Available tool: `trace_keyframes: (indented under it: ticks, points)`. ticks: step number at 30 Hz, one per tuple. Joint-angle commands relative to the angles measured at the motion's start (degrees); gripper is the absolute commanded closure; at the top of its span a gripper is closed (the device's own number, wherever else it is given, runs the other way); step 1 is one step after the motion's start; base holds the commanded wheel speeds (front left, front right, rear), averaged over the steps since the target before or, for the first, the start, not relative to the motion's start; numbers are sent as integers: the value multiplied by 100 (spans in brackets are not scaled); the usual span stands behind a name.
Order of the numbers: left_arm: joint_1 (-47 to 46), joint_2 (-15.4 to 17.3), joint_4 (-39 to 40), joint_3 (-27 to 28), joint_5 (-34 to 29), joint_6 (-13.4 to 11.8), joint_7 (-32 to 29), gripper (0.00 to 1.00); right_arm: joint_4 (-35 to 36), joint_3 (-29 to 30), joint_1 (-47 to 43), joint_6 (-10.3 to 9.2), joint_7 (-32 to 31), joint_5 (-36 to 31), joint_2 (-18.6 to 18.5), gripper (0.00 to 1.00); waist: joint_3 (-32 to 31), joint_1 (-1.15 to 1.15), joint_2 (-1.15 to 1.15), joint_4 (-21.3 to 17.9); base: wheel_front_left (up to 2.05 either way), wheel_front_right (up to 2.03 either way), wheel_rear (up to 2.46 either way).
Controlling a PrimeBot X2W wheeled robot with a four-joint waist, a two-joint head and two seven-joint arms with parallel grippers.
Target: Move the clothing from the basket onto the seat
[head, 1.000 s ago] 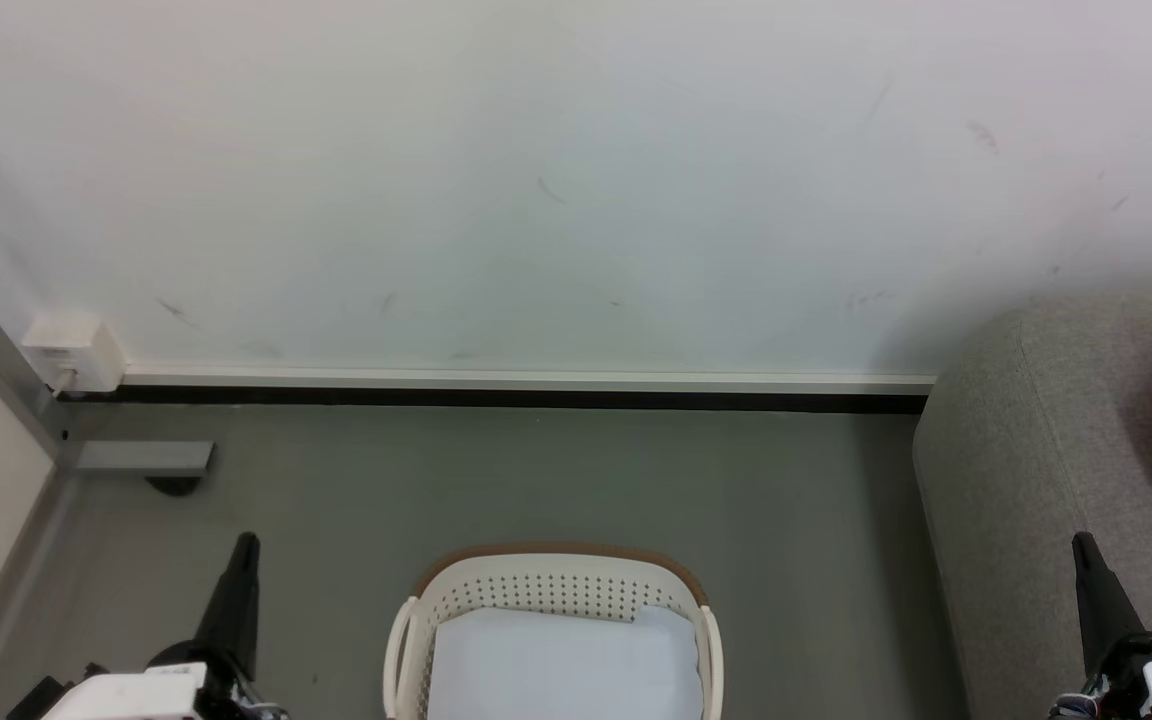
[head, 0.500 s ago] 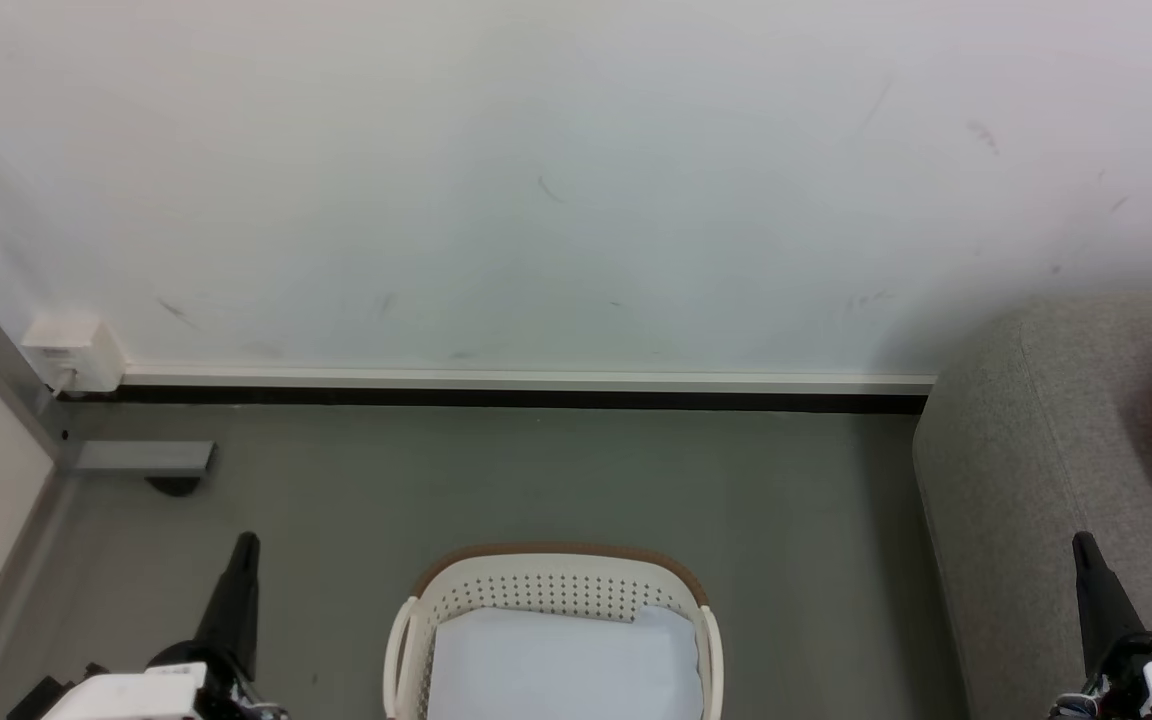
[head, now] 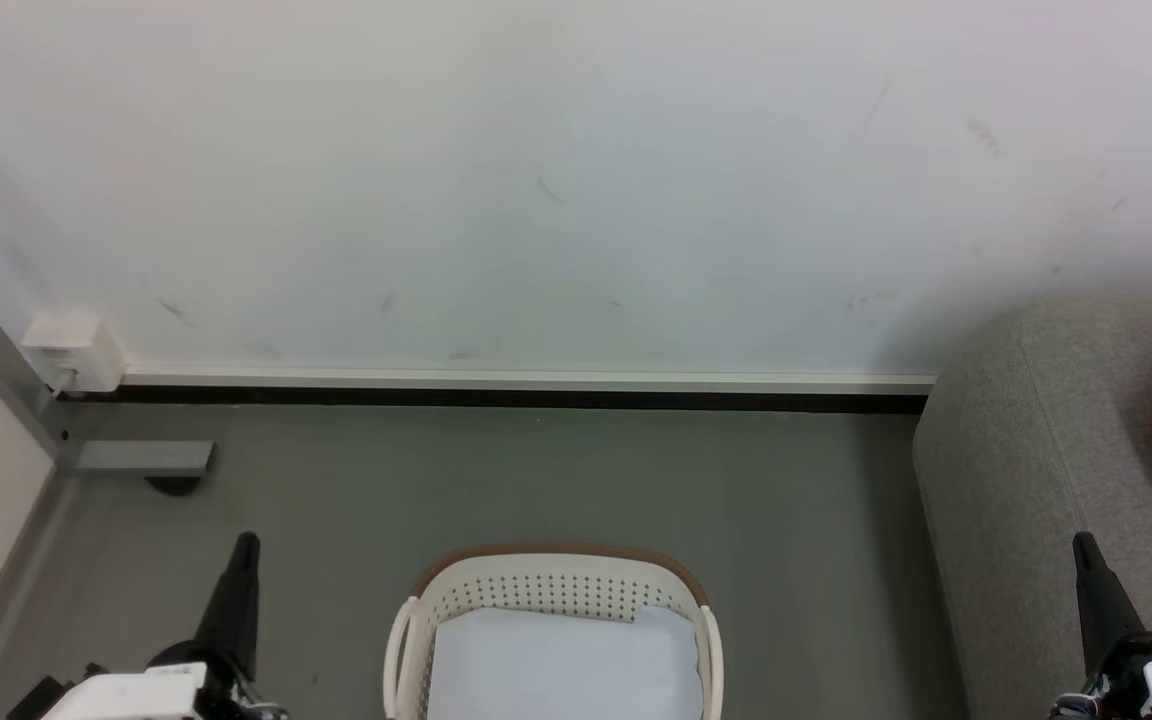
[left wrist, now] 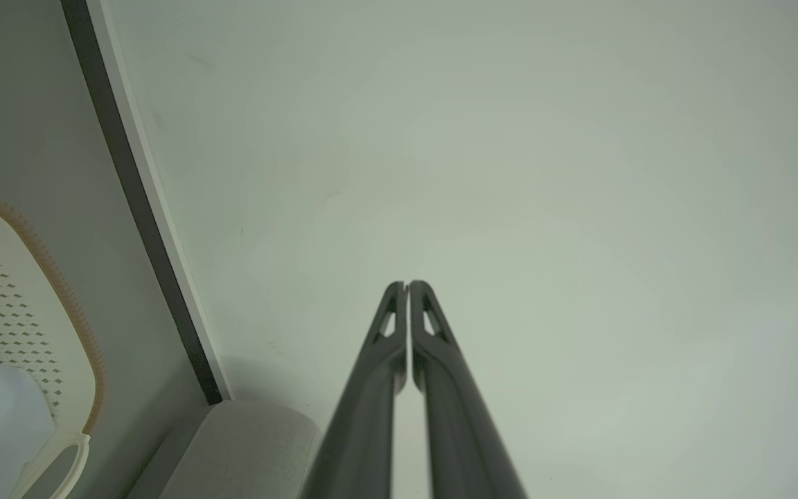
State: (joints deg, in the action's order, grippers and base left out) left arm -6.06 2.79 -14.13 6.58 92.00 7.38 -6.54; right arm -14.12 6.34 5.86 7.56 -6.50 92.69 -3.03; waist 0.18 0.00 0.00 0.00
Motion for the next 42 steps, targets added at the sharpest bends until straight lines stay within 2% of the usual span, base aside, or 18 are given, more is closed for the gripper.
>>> trace_keyframes:
  ticks: [1,42]
  points:
    - [-41,13,21,8,77,32,-21,100,25,27,75,-14,-13,-38,7,100,0,0,0,0,0,0,0]
    - [-41,13,21,7,77,31,-20,100,25,34,76,-14,-22,-48,11,100,0,0,0,0,0,0,0]
